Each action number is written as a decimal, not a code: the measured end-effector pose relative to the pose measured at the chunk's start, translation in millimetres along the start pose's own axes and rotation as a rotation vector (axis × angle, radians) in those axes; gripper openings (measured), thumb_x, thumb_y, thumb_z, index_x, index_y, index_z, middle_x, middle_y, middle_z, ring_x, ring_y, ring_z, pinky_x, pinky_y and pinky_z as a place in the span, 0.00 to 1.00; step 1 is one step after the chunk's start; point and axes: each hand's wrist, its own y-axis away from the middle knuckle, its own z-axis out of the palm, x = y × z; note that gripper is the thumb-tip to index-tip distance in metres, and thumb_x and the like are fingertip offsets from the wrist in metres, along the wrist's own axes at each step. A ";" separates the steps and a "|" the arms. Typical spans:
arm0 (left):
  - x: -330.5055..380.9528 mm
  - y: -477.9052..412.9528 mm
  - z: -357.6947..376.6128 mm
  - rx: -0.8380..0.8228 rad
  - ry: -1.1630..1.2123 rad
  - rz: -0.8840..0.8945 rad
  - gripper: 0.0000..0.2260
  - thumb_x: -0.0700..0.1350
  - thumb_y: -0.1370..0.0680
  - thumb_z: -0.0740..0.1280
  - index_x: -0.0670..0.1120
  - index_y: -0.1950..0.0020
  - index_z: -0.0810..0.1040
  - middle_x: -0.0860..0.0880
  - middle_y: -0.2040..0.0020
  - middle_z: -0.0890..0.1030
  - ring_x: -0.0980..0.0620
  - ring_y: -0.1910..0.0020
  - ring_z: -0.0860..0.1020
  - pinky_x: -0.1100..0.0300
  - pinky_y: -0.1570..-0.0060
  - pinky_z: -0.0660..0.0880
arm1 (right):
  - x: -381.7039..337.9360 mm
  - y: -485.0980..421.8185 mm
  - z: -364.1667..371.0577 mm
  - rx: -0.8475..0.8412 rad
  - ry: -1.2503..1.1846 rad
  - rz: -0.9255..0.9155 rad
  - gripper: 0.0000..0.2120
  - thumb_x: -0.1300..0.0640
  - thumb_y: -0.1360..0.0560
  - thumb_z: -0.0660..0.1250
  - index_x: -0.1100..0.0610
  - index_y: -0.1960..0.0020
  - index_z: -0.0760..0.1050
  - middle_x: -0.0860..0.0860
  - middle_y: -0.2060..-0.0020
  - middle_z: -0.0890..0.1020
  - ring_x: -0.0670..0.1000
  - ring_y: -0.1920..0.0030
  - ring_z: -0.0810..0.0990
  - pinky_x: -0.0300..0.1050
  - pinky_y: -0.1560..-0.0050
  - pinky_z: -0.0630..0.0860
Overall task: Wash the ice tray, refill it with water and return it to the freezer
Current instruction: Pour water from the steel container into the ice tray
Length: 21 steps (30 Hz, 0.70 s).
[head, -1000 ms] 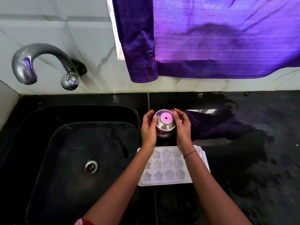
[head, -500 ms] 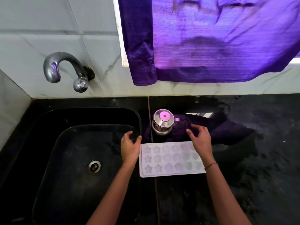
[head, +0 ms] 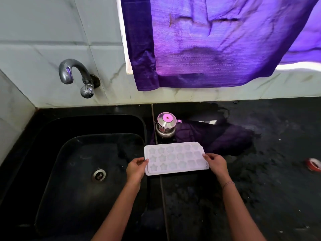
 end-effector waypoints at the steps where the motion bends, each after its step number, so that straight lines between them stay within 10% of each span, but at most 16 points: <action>1: -1.4 1.6 -0.9 -0.006 0.021 -0.011 0.12 0.41 0.25 0.69 0.38 0.43 0.78 0.43 0.49 0.82 0.46 0.53 0.80 0.54 0.51 0.78 | 2.0 3.0 0.2 -0.009 -0.048 0.003 0.16 0.55 0.22 0.65 0.64 0.39 0.77 0.56 0.45 0.82 0.52 0.47 0.78 0.41 0.48 0.71; 7: -4.1 9.5 -8.6 -0.094 0.151 -0.115 0.07 0.37 0.24 0.68 0.37 0.47 0.78 0.39 0.50 0.81 0.47 0.58 0.80 0.68 0.75 0.76 | 12.0 1.2 5.0 -0.023 -0.320 0.120 0.14 0.61 0.24 0.67 0.66 0.40 0.77 0.60 0.45 0.82 0.52 0.53 0.80 0.40 0.53 0.78; 12: -0.5 13.3 -14.9 -0.117 0.173 -0.117 0.09 0.35 0.25 0.68 0.33 0.46 0.78 0.39 0.53 0.80 0.51 0.63 0.79 0.67 0.76 0.76 | 9.6 4.2 7.1 -0.048 -0.487 0.196 0.14 0.65 0.24 0.66 0.69 0.40 0.75 0.60 0.52 0.80 0.43 0.72 0.79 0.29 0.71 0.75; 21: -6.4 20.4 -46.1 -0.056 0.243 -0.131 0.05 0.35 0.25 0.68 0.35 0.50 0.79 0.42 0.56 0.81 0.50 0.62 0.79 0.66 0.75 0.77 | -1.2 19.8 24.0 -0.143 -0.567 0.197 0.14 0.67 0.23 0.64 0.70 0.39 0.74 0.62 0.51 0.80 0.48 0.66 0.80 0.32 0.70 0.78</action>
